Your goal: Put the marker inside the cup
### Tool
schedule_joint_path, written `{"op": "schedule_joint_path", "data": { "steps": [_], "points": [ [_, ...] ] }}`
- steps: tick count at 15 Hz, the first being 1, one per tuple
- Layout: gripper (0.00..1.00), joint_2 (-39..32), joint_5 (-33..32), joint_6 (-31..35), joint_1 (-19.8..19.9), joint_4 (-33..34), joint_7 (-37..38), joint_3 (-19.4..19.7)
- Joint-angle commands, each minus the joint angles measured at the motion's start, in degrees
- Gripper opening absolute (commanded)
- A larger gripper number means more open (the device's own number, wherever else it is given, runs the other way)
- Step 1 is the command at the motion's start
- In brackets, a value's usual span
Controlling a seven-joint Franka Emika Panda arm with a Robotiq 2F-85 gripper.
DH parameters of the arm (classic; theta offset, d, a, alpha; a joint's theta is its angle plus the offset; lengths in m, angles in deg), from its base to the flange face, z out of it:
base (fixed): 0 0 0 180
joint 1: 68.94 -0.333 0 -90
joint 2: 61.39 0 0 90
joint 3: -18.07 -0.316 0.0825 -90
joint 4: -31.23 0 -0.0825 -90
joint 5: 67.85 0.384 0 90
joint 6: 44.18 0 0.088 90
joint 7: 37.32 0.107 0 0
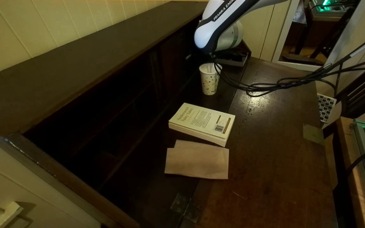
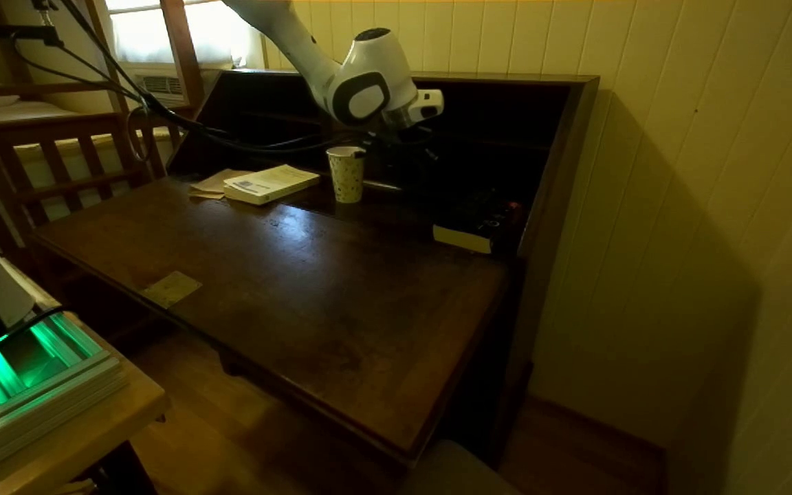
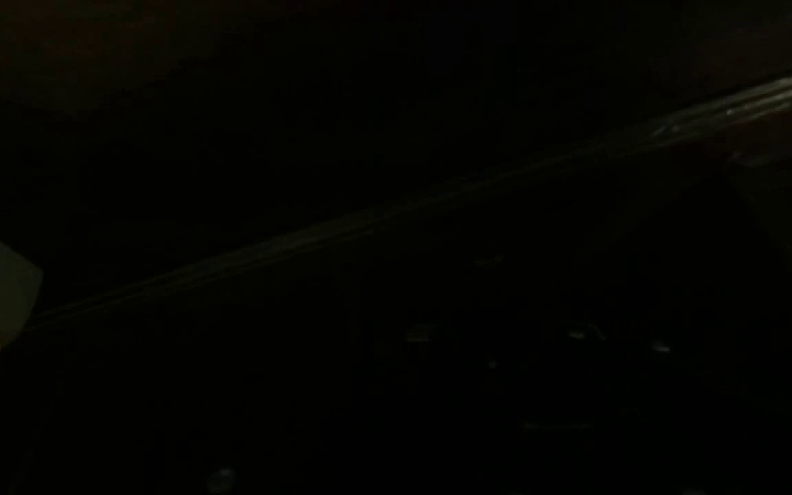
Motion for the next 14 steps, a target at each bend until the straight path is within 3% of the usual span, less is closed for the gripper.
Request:
{"op": "schedule_joint_path", "data": {
  "steps": [1,6,14],
  "points": [
    [0.05,-1.4,-2.4,-3.6,-1.6,2.8,2.1,1.8],
    [0.05,0.2,-3.5,-8.7,-2.4,2.6,2.1,3.1],
    [0.05,3.5,-3.0,-8.2,-2.8,-2.6,2.2,3.1]
  ]
}}
